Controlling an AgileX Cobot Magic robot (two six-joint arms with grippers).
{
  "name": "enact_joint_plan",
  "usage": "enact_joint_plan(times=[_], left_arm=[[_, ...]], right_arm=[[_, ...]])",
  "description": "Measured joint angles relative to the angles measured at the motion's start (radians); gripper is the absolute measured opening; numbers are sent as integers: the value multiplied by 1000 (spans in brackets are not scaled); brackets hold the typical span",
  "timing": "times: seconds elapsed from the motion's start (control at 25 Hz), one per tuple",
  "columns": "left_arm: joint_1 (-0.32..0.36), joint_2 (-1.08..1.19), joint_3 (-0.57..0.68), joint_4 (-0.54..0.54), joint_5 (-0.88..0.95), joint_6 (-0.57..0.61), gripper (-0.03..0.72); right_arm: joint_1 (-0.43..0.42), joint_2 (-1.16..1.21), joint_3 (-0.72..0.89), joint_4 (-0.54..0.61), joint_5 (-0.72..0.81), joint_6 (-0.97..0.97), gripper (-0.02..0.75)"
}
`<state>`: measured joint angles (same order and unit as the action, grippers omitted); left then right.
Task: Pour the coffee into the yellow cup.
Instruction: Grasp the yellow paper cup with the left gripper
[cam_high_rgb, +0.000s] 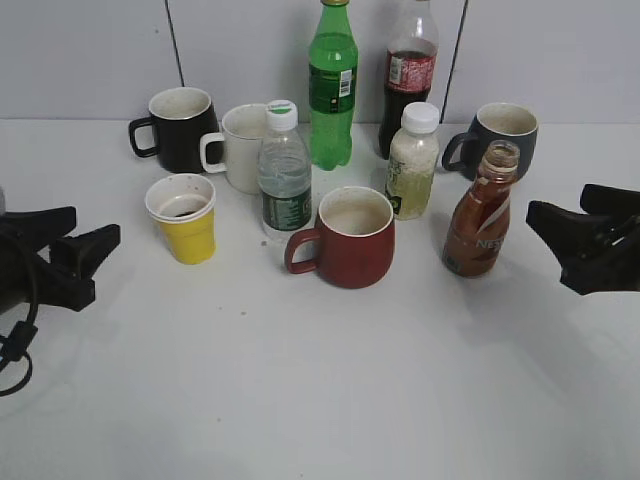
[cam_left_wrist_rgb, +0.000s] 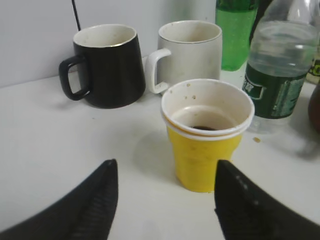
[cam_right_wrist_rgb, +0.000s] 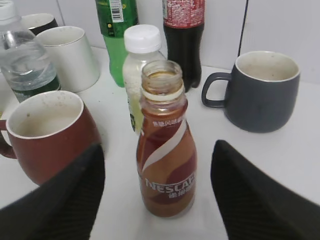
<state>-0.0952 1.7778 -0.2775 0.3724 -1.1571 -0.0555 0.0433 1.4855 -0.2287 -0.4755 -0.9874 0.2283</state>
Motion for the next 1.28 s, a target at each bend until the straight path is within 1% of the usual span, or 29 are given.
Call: enact_joint_plan(times=[0.08,0.12,0.16,0.28,0.4,0.52,0.56,0.6,0.8,1.0,1.28], left_arm=[[0,0,0,0,0,0,459],[0,72,-2,2,-40,0,482],[0,106,-9,11,-41,0,485],[0,154,-43,80,-44,1,500],[0,189,-101,143,-46,1,553],[0,217,-155,156,-50,1,605],[0,220,-161,158,-50,1,607],[0,237,-192,180,-52,1,614],[0,275,-251,262,-52,1,619],[0,298,-282,273,-52,1,620],[0,378,-356,285,-52,1,620]], right_arm=[[0,50,0,0,-62,-45,501],[0,77,0,0,-91,-63,501],[0,99,0,0,-116,-86,501],[0,171,0,9,-175,-139,501],[0,246,1,38,-207,-174,501],[0,313,1,54,-215,-220,501],[0,332,1,60,-218,-228,501],[0,351,0,64,-218,-228,503],[0,402,-7,70,-218,-237,515],[0,406,-9,72,-220,-238,514],[0,406,-32,72,-222,-238,514]])
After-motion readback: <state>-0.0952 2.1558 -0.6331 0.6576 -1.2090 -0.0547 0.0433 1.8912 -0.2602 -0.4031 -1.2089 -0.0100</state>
